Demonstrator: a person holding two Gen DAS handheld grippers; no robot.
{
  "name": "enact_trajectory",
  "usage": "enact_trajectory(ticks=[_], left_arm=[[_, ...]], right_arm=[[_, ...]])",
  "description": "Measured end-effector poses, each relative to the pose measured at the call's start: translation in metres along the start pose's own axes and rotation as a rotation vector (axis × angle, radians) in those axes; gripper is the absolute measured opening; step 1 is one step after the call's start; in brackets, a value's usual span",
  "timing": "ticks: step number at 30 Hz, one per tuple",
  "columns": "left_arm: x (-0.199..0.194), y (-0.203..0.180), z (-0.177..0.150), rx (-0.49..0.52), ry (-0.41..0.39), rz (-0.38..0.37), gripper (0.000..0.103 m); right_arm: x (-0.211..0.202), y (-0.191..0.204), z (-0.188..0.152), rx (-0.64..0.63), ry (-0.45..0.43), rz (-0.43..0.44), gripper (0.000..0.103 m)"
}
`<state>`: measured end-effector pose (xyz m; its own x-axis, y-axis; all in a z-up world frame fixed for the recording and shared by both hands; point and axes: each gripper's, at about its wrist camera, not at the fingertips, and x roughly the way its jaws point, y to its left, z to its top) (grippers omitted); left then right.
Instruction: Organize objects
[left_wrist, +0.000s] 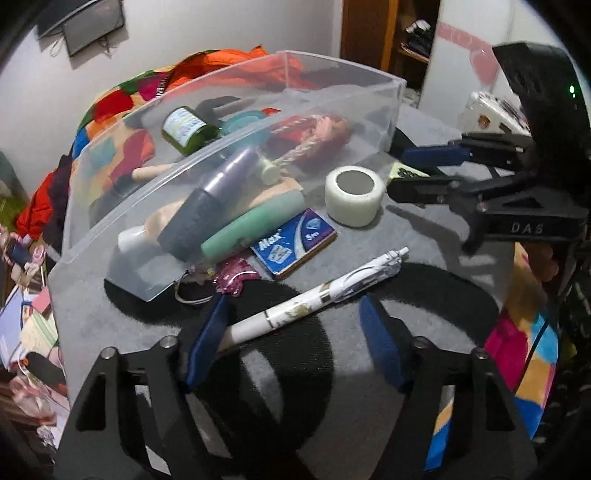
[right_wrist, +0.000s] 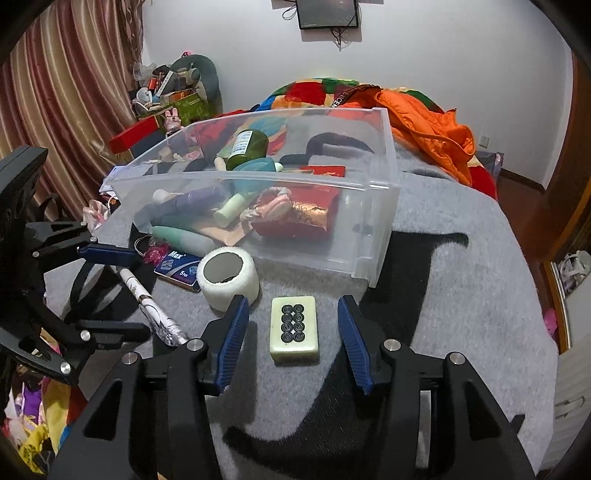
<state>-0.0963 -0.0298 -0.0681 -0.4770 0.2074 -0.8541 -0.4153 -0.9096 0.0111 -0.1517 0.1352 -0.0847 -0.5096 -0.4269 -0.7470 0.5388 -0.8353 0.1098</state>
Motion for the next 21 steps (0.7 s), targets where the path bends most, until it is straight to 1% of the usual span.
enact_trajectory(ticks=[2,3,4,5,6,8,9,11,13,15,18,20,21], left_arm=[[-0.003,0.001,-0.001,-0.022,-0.005,0.015,0.049],[-0.005,0.002,-0.002,-0.039,-0.002,0.026,0.045],[-0.007,0.003,-0.002,-0.057,0.001,0.032,0.035],[-0.010,0.005,-0.003,-0.078,0.005,0.035,0.027],[-0.014,0.007,-0.005,-0.099,0.008,0.033,0.023],[-0.022,0.007,-0.009,-0.125,0.010,0.021,0.012],[-0.026,0.006,-0.010,-0.130,0.013,0.008,0.010],[-0.031,-0.001,-0.015,-0.127,0.024,-0.027,0.009],[-0.034,-0.010,-0.017,-0.095,0.030,0.013,0.009],[-0.035,-0.013,-0.015,-0.087,0.029,0.011,0.011],[-0.036,-0.016,-0.006,-0.071,0.005,0.004,0.025],[-0.037,-0.021,0.000,-0.040,-0.018,0.003,0.043],[-0.036,-0.024,0.003,-0.016,-0.024,0.000,0.048]], right_arm=[[0.003,0.000,0.000,0.000,0.002,-0.002,0.039],[0.005,0.001,0.000,-0.004,0.008,0.000,0.031],[0.006,0.002,-0.001,-0.007,0.013,0.001,0.025],[0.006,0.004,-0.001,-0.011,0.014,-0.003,0.023],[0.006,0.004,-0.003,-0.014,0.011,-0.004,0.023],[0.003,0.005,-0.004,-0.016,0.003,-0.003,0.022],[0.001,0.005,-0.005,-0.018,-0.001,-0.001,0.022],[-0.002,0.005,-0.006,-0.019,-0.006,0.000,0.022],[-0.005,0.004,-0.007,-0.019,-0.008,0.001,0.022],[-0.008,0.003,-0.008,-0.018,-0.008,0.006,0.022],[-0.013,0.003,-0.008,-0.015,-0.020,0.007,0.022],[-0.016,0.004,-0.007,-0.022,-0.028,0.000,0.022],[-0.018,0.005,-0.006,-0.029,-0.031,-0.002,0.022]])
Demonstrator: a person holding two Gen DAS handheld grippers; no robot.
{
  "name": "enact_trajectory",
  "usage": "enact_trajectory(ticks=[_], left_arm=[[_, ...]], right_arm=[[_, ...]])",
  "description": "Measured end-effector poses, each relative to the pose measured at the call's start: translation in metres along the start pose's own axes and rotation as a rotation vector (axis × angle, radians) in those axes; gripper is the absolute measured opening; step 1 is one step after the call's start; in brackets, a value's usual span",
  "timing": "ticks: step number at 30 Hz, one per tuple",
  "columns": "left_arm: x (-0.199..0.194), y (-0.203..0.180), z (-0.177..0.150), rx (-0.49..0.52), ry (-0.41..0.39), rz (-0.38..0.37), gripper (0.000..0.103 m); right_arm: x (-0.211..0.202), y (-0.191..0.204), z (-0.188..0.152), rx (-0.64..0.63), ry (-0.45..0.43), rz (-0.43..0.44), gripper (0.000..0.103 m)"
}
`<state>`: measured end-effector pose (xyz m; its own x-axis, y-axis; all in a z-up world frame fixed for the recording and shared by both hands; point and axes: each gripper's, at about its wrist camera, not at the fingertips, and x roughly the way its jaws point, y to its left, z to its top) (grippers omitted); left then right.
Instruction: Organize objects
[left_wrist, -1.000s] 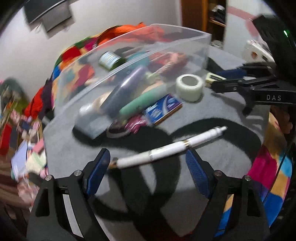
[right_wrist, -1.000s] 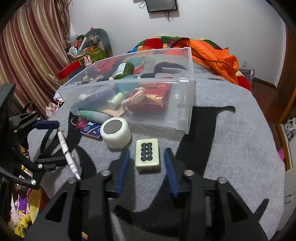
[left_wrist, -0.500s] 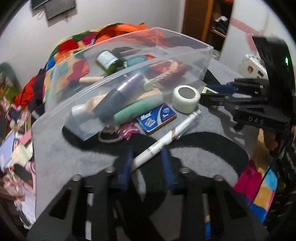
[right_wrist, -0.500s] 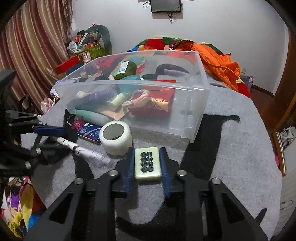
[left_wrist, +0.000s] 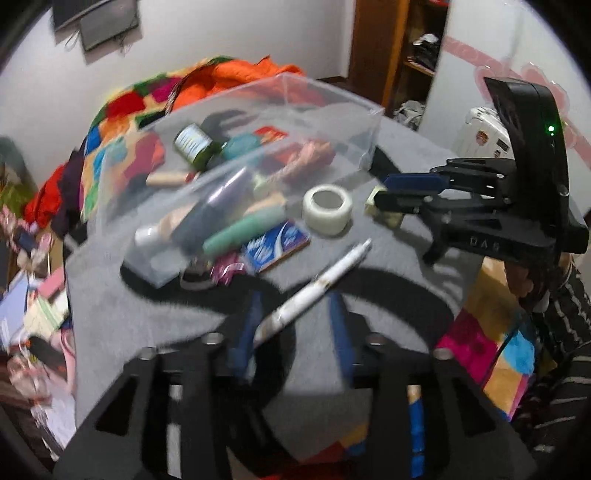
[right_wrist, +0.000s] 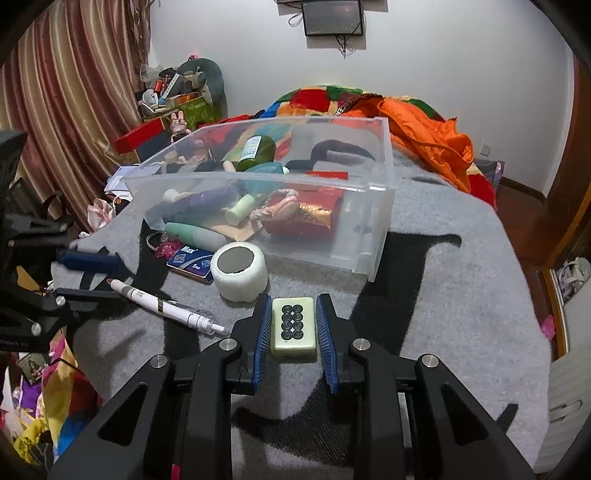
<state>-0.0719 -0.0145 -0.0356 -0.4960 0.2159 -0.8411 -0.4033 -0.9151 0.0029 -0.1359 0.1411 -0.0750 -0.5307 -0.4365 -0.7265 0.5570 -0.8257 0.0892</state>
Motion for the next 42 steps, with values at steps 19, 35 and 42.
enact_trajectory(ticks=[19,35,42], left_arm=[[0.025,-0.014,-0.008,0.002,0.075,-0.001,0.018],[0.000,-0.021,-0.038,-0.129,0.023,-0.016,0.010],[-0.028,-0.013,-0.040,-0.198,-0.078,-0.005,0.010]], right_arm=[[0.013,0.007,-0.008,-0.013,0.041,-0.013,0.015],[-0.021,0.015,-0.012,0.020,-0.030,0.018,0.015],[-0.042,0.027,0.000,-0.006,-0.090,0.020,0.015]])
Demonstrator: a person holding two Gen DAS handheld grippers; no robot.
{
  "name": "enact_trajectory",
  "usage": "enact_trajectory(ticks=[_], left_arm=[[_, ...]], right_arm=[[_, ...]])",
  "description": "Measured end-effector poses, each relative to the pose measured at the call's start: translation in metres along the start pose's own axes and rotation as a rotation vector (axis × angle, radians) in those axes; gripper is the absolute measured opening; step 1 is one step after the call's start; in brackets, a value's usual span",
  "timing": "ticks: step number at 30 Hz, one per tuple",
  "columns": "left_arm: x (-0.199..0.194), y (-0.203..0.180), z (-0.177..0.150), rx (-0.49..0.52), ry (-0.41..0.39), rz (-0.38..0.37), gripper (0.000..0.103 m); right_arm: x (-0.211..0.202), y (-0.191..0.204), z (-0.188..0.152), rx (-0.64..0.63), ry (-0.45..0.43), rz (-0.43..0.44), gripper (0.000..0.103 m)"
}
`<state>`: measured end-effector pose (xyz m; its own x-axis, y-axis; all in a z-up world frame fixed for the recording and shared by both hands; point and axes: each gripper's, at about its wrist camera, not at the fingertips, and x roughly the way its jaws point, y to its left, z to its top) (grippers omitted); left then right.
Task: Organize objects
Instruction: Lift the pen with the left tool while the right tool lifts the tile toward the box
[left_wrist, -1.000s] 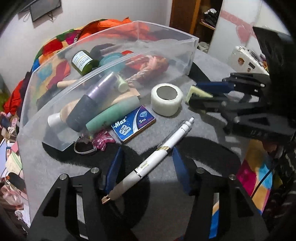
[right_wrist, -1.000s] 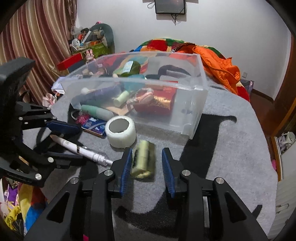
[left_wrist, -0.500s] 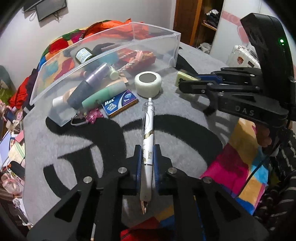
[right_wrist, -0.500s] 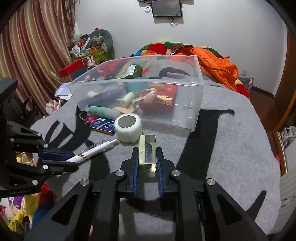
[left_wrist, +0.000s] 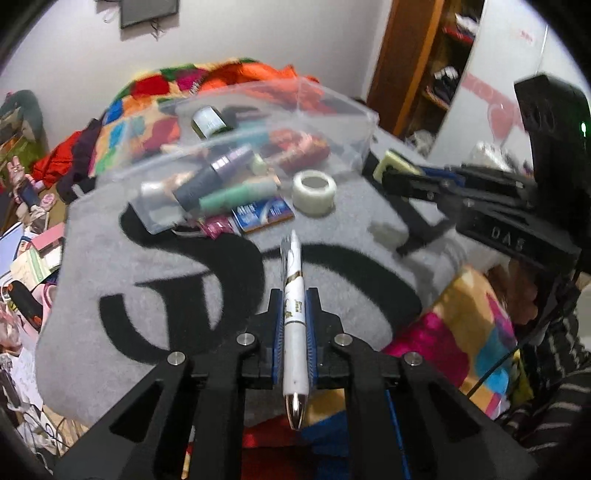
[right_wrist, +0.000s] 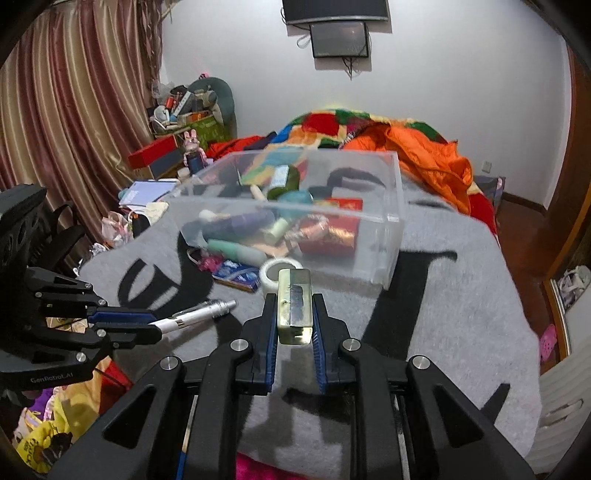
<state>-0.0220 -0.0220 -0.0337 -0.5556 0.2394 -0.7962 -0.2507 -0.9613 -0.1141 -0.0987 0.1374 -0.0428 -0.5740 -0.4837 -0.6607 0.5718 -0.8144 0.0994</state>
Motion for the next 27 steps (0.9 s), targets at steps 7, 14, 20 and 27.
enact_trajectory(ticks=[7,14,20,27], left_arm=[[-0.011,0.009,0.006,-0.009,-0.037,0.044,0.010],[0.031,0.025,-0.002,-0.004,0.082,0.079,0.016],[0.042,0.020,0.009,0.042,0.060,0.080,0.017],[0.048,0.016,0.017,0.052,0.046,0.088,0.014]], right_arm=[[-0.010,0.011,0.009,-0.021,-0.034,0.013,0.015],[-0.006,0.012,0.006,-0.027,-0.018,0.020,0.015],[-0.004,0.007,0.013,-0.015,-0.028,0.020,0.015],[-0.001,0.000,0.035,-0.015,-0.064,0.008,0.015]])
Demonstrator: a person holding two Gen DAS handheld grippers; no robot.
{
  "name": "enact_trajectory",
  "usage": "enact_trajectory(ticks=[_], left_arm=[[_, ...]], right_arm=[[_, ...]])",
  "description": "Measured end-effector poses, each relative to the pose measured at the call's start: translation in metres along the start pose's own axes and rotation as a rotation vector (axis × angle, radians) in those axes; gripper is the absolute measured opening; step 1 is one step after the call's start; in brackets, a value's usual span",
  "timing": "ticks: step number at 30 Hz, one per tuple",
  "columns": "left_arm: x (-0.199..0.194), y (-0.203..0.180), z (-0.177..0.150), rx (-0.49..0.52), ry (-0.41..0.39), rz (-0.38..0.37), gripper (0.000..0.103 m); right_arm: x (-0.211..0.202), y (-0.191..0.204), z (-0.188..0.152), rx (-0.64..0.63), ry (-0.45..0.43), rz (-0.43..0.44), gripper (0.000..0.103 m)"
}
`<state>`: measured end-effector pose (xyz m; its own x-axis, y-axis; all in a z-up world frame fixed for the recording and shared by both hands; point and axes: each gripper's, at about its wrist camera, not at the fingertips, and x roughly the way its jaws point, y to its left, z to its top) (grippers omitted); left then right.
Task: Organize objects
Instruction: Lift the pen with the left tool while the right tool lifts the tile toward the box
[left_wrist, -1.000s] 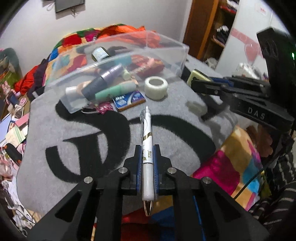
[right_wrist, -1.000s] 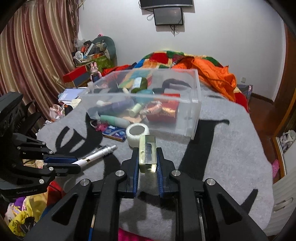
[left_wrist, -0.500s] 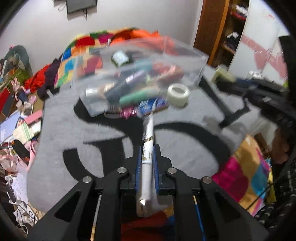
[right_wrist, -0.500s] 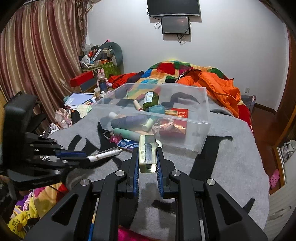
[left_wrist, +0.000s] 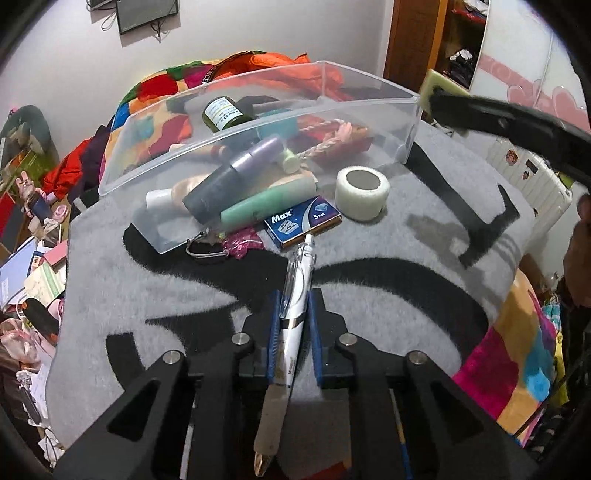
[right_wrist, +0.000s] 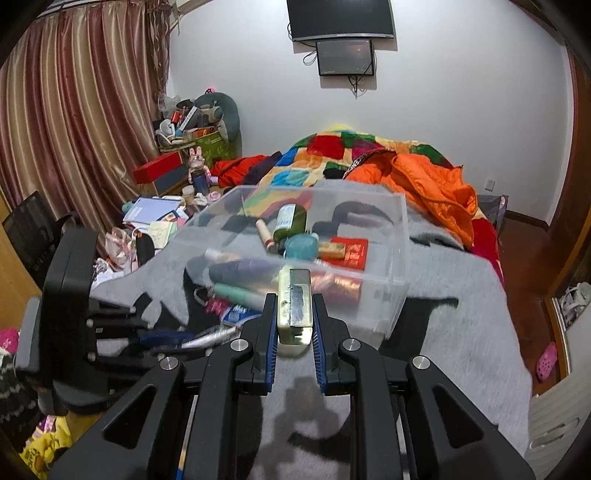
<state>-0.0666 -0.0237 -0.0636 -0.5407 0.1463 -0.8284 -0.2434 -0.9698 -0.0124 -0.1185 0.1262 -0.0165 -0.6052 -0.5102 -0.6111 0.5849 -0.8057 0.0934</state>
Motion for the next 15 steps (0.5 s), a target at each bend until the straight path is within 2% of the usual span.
enact_trajectory(ticks=[5,15], left_arm=[[-0.011,0.000,0.003,-0.021,-0.038,-0.013,0.012],[-0.056,0.015,0.027,-0.067,-0.166,-0.049,0.010]], right_arm=[[0.011,-0.008,0.017,0.006,-0.012,-0.013,0.015],[0.034,-0.016,0.041,0.010,-0.014,-0.024,0.015]])
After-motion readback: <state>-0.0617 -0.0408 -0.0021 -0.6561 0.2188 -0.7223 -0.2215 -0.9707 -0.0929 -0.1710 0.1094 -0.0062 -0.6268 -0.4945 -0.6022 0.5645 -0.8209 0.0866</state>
